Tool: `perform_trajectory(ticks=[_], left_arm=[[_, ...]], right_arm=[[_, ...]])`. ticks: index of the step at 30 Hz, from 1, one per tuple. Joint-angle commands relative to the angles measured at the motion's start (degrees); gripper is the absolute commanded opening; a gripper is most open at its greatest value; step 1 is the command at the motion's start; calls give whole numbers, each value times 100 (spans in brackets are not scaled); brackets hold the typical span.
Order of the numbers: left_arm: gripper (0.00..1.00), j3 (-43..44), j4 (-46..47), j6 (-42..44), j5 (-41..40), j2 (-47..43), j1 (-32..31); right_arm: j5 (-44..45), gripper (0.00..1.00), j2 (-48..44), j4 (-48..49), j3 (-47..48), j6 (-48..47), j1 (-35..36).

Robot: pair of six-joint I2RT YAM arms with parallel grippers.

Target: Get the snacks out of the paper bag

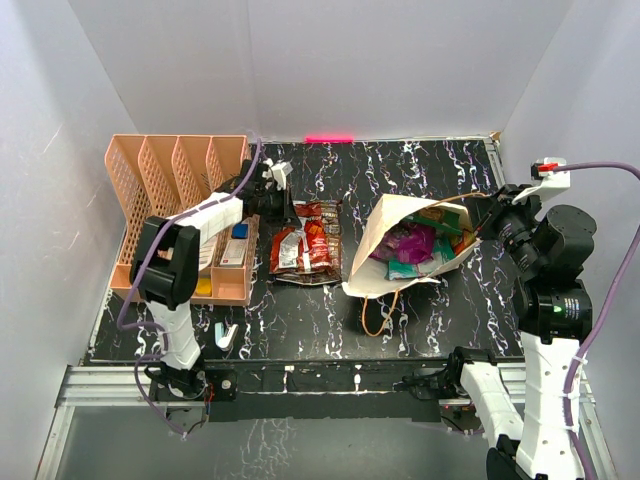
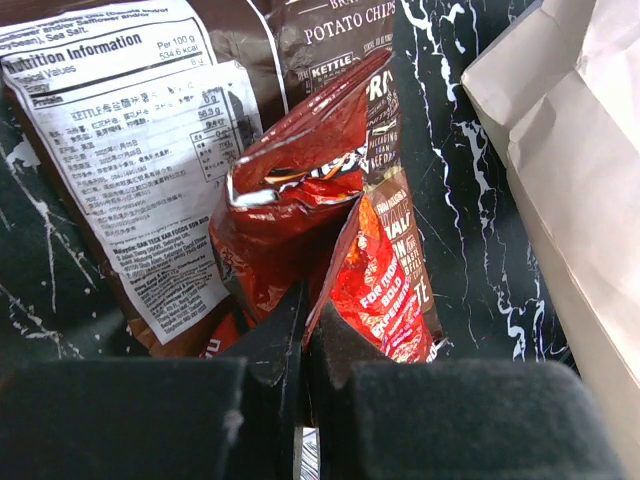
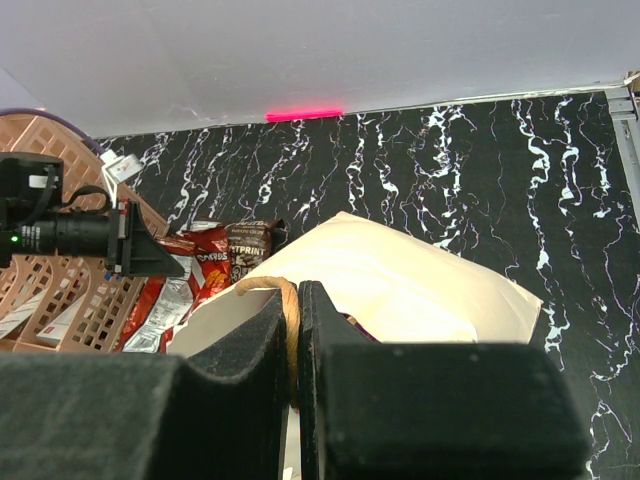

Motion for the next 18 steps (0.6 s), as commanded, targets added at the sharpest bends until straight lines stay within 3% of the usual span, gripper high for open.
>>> perform_trajectory(ticks=[1,7,15,18], left_arm=[[0,439,-103,264,61,52,-58],[0,186,360,211,239,-198,-59],[0,-567,1230,-538,1000,-1057,-155],[0,-866,1425,-891,806,-1199,-150]], right_arm=[[18,8,-42,313,234,21,15],[23,8,-15,320,229,3,17],[-29,8,31,370,206,19,15],[-23,8,18,371,185,24,15]])
